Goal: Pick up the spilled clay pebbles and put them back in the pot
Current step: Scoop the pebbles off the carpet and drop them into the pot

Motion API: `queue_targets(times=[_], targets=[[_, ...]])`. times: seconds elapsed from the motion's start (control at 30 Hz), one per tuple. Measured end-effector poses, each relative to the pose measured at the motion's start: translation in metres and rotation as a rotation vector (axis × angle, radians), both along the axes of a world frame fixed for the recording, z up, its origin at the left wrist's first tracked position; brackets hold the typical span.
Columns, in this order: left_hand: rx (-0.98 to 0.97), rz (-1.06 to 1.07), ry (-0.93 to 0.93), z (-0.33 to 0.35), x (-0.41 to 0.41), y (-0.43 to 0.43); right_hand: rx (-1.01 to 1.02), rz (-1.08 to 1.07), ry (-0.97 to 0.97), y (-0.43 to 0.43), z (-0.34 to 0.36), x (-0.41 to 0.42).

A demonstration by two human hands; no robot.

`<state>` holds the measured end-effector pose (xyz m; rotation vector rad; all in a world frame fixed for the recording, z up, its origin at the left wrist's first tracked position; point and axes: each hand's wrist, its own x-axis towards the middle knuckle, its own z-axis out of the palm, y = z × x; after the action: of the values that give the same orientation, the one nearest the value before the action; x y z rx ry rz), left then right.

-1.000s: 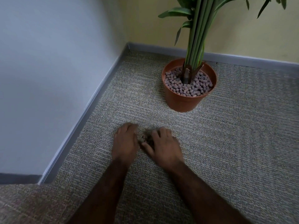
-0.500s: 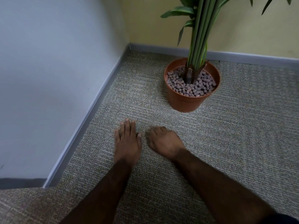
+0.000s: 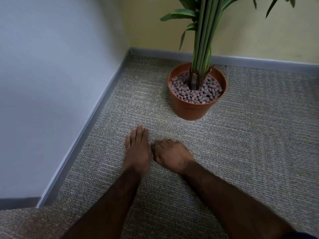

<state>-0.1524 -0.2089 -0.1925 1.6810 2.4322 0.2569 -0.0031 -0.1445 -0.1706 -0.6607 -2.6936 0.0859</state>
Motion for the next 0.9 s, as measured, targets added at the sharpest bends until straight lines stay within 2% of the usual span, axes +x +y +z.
queue_targets(times=[0.13,0.23,0.3,0.37,0.43,0.5,0.57,0.63,0.7,0.77,0.83,0.9], targets=[[0.022,-0.060,-0.018,0.000,-0.001,0.012,0.035,0.043,0.033,0.000,-0.004,0.006],[0.027,-0.051,-0.001,-0.002,0.001,0.011,-0.032,-0.009,-0.034,-0.001,-0.003,0.005],[0.046,-0.047,-0.004,-0.003,0.001,0.010,-0.197,-0.145,-0.035,0.003,-0.001,0.005],[0.068,-0.049,-0.014,-0.003,0.001,0.010,-0.452,-0.322,0.049,0.007,0.005,0.007],[0.086,-0.048,-0.011,-0.003,0.002,0.009,-0.828,-0.533,0.323,0.012,0.012,0.014],[0.088,-0.047,-0.001,-0.004,0.002,0.008,-1.287,-0.657,0.749,0.013,0.025,0.025],[0.088,-0.043,0.009,-0.005,0.001,0.009,-1.612,-0.617,1.076,0.016,0.045,0.037],[0.093,-0.039,0.020,-0.006,0.001,0.010,-1.770,-0.502,1.349,0.029,0.071,0.044],[0.094,-0.038,0.024,-0.008,0.001,0.009,-1.810,-0.400,1.595,0.051,0.097,0.046],[0.088,-0.035,0.023,-0.009,0.001,0.008,-1.737,-0.361,1.765,0.075,0.119,0.046],[0.089,-0.033,0.023,-0.009,0.001,0.009,-1.542,-0.445,1.803,0.099,0.136,0.044],[0.092,-0.035,0.019,-0.008,0.001,0.009,-1.261,-0.642,1.734,0.120,0.146,0.038]])
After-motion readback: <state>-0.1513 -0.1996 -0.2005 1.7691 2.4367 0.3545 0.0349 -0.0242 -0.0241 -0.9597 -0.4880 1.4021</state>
